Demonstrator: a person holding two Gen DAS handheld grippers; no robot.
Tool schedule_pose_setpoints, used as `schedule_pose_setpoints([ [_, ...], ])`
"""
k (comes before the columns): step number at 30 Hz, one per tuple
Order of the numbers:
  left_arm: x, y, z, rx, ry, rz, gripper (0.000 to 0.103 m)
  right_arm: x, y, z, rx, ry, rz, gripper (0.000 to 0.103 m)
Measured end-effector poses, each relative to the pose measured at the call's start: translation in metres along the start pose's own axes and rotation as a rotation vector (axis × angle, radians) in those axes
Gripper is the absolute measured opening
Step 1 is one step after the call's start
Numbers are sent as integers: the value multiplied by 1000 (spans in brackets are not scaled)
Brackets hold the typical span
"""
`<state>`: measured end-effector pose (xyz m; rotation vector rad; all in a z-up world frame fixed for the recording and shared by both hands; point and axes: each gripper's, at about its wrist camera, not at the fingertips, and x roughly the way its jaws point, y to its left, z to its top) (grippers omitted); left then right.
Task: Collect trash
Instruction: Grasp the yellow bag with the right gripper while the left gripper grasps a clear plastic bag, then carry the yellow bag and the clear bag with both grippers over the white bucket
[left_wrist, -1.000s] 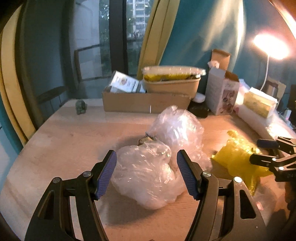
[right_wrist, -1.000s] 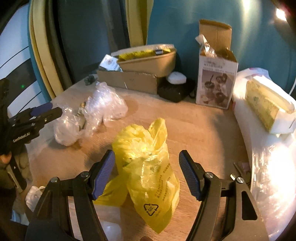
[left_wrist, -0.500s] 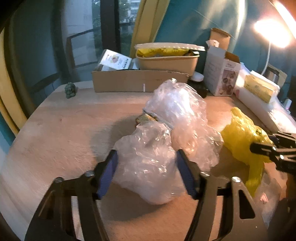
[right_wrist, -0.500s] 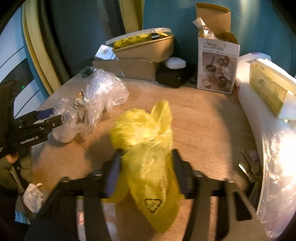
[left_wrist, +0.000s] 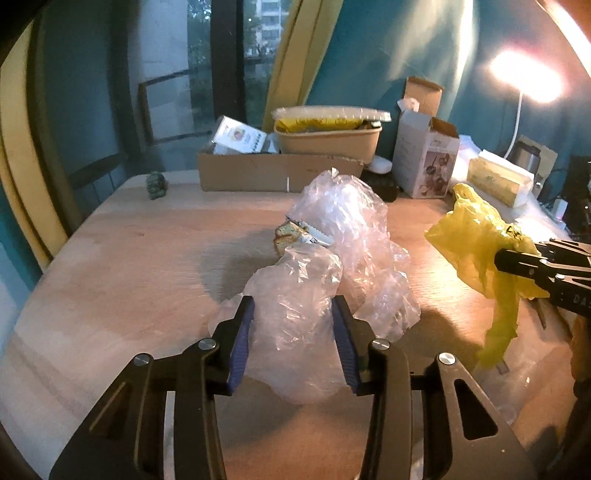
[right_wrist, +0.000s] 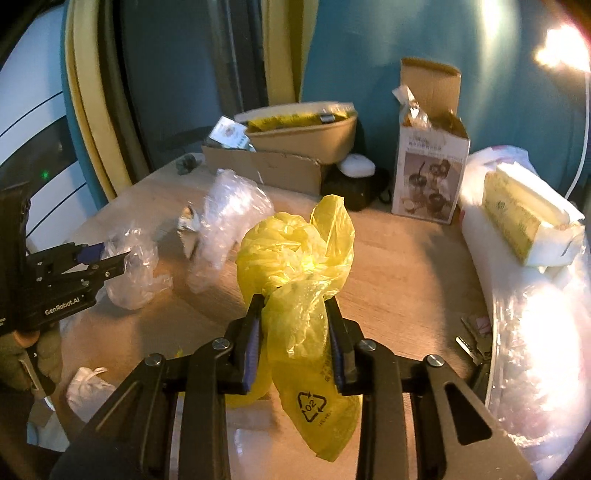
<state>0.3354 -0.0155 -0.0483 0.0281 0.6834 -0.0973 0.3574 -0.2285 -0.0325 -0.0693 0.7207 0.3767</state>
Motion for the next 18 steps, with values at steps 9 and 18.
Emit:
schedule_pose_setpoints([
  [9,-56,14,-15,-9,-83,16,44,-28,41,2,-62,-51,18,30],
  [18,-98,30,-39,-37,-131,12,44,-43,88,-2,-141,-70,43,30],
])
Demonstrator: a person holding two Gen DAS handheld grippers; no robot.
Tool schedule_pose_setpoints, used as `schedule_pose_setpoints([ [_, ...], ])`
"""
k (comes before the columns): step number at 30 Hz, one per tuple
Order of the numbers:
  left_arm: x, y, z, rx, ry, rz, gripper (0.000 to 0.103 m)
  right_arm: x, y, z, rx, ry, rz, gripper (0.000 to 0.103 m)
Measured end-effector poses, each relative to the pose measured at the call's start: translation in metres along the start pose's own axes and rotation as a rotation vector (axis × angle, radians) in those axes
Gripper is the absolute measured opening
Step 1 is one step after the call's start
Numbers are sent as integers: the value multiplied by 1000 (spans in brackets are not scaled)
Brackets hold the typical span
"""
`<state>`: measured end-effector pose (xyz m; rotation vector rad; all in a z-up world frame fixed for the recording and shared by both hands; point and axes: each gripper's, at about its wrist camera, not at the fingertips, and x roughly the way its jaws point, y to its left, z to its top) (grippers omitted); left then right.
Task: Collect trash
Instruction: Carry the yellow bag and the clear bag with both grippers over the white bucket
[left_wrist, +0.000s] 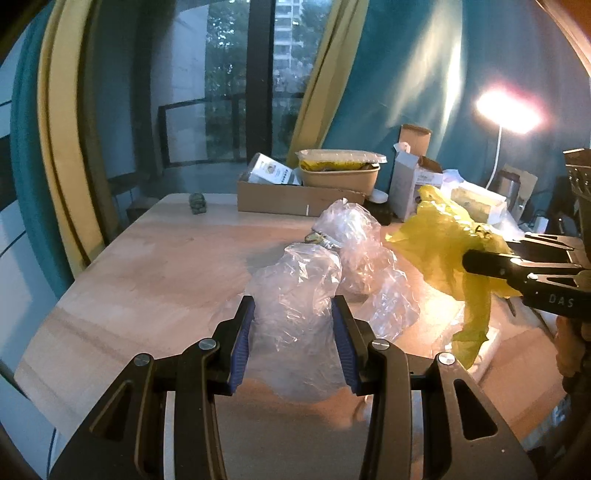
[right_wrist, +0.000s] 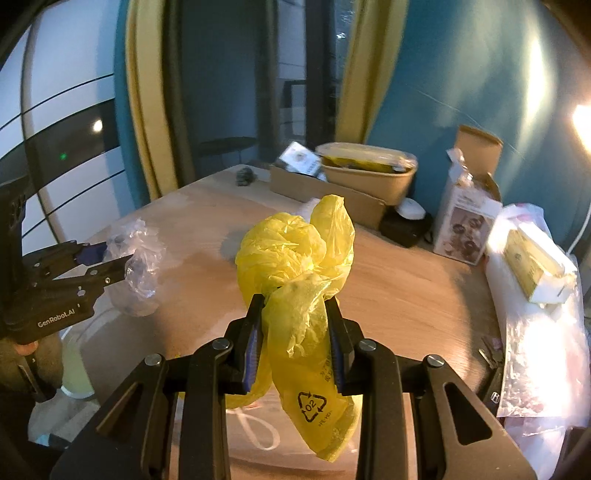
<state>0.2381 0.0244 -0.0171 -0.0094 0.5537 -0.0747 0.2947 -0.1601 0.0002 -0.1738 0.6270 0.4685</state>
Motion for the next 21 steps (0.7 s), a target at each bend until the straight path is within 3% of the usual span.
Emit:
schedule_pose_setpoints([
  [21,-84,46,-44,-59,-79,65,44,-15,109,-1,-169,-16,74,30],
])
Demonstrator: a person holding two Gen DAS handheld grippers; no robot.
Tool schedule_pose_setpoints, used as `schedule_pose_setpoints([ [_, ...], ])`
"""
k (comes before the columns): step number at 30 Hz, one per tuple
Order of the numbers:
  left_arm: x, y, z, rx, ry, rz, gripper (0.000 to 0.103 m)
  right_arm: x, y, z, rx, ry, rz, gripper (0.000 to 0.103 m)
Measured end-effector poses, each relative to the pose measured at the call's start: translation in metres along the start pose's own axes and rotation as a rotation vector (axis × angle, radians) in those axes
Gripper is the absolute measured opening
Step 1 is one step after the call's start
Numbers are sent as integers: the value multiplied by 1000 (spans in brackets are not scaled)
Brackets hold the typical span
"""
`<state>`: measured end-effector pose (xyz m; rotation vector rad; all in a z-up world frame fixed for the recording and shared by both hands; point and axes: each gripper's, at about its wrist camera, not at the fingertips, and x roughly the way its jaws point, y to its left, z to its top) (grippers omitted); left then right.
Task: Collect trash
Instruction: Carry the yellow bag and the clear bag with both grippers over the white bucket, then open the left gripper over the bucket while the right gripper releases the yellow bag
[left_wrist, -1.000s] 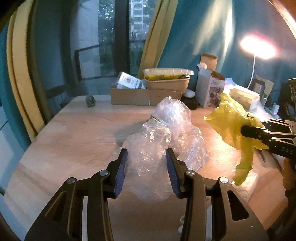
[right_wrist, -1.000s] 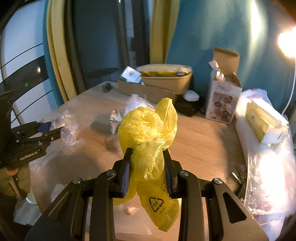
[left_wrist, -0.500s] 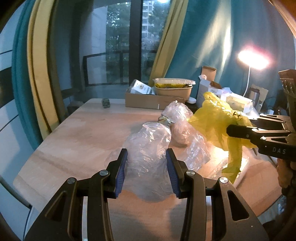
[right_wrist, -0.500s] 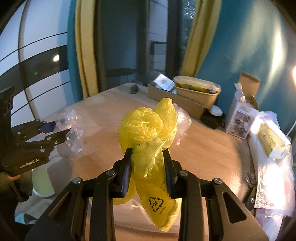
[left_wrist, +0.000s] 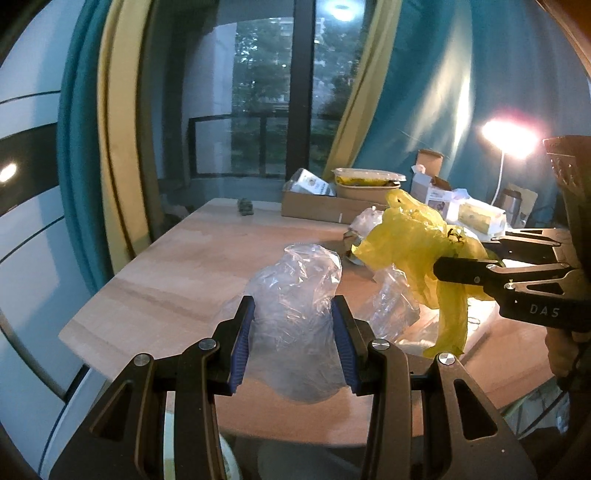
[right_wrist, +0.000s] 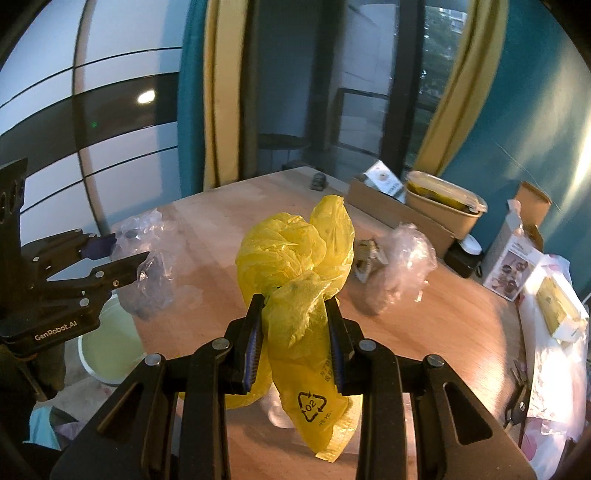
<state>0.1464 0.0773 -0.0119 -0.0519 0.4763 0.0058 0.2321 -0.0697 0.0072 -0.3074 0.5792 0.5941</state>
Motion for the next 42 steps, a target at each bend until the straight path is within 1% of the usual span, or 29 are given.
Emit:
schedule_pose_setpoints([
  [8,-25,27,-19,-35,-10,44,44,3,33,4,-56,5,32,30],
  [20,-49,91,-64,-146,31,137,44,17,90,10,-148,32,98,30],
  [28,-53,141,-114,-262,111,219,44,35,140,16,-233,57,159,30],
  [33,-48,169,-148,-349,169,253,44,50,167,16,-274,80,192,30],
  [35,-44,179,-161,-392,191,247,48,55,180,16,-293,90,205,30],
  [41,-32,196,-187,-462,249,218,60,70,206,15,-345,114,242,30],
  [42,-32,199,-190,-471,252,212,64,72,210,15,-353,117,249,30],
])
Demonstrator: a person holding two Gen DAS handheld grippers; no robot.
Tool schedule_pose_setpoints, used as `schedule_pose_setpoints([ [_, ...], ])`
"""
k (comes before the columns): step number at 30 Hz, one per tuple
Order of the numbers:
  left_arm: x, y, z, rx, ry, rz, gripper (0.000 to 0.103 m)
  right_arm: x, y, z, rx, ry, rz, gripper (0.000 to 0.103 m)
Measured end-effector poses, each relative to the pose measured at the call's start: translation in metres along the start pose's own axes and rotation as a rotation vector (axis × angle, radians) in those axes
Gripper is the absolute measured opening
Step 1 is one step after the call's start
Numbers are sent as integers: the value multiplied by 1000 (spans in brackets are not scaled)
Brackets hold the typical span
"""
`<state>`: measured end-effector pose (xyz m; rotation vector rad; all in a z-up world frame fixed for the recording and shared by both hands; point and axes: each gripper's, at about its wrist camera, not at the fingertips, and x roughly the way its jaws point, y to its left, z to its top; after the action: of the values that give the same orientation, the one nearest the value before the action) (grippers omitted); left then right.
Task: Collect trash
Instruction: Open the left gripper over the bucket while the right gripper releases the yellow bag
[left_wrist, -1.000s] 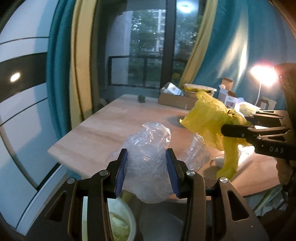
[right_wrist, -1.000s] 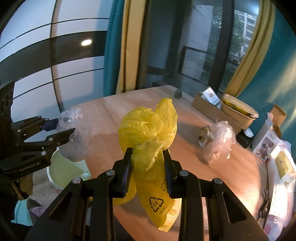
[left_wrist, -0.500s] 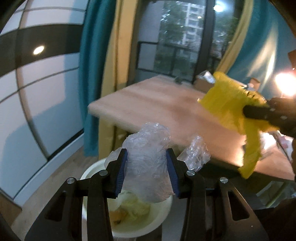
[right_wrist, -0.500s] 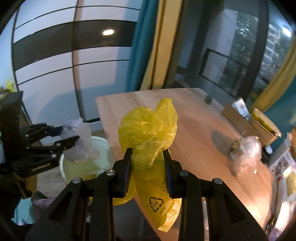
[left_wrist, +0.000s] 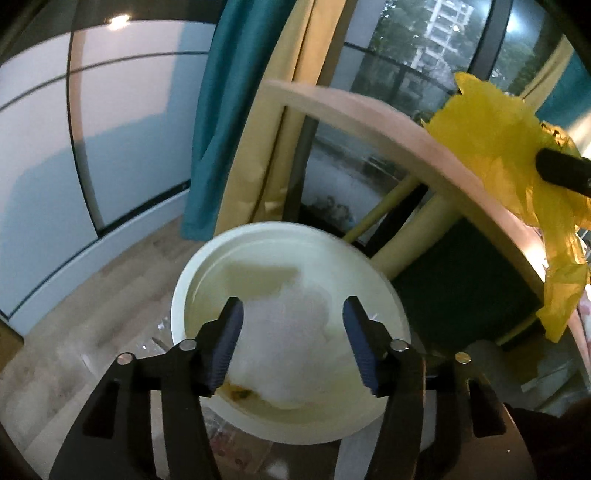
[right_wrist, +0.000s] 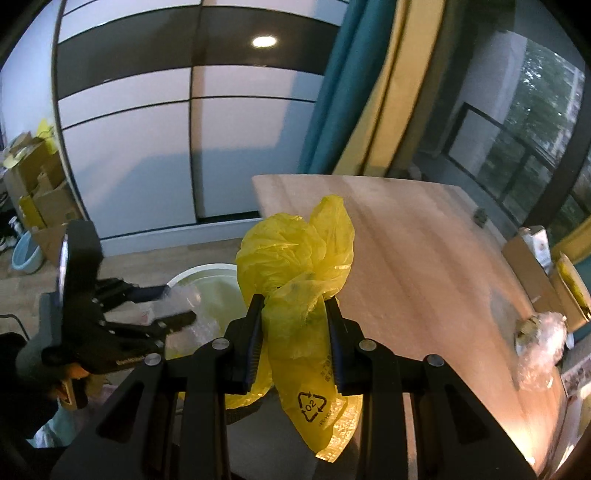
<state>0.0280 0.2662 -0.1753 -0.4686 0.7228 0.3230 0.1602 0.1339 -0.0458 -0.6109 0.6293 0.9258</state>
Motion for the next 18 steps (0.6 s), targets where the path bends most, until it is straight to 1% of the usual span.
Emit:
schedule_pose_setpoints([
  [1,1,2,-1,-7,3,-5,68,3,3,1,-9,2,6,30],
  [3,1,6,-3,-26,1,-4,71,7,7,3,-19,5,15,30],
  [6,-5,16,-3,-50,-22,14,71,15,13,8,-30,13,32,30],
  [14,-35,52,2,-127,-125,115,72,40,39,13,-69,55,93,30],
  [16,-41,58,4,-140,-139,130,72,46,43,13,-72,62,113,30],
  [17,-43,61,5,-146,-145,139,72,48,45,14,-69,64,122,33],
  [18,-45,64,5,-152,-152,151,71,51,46,14,-66,68,131,39],
])
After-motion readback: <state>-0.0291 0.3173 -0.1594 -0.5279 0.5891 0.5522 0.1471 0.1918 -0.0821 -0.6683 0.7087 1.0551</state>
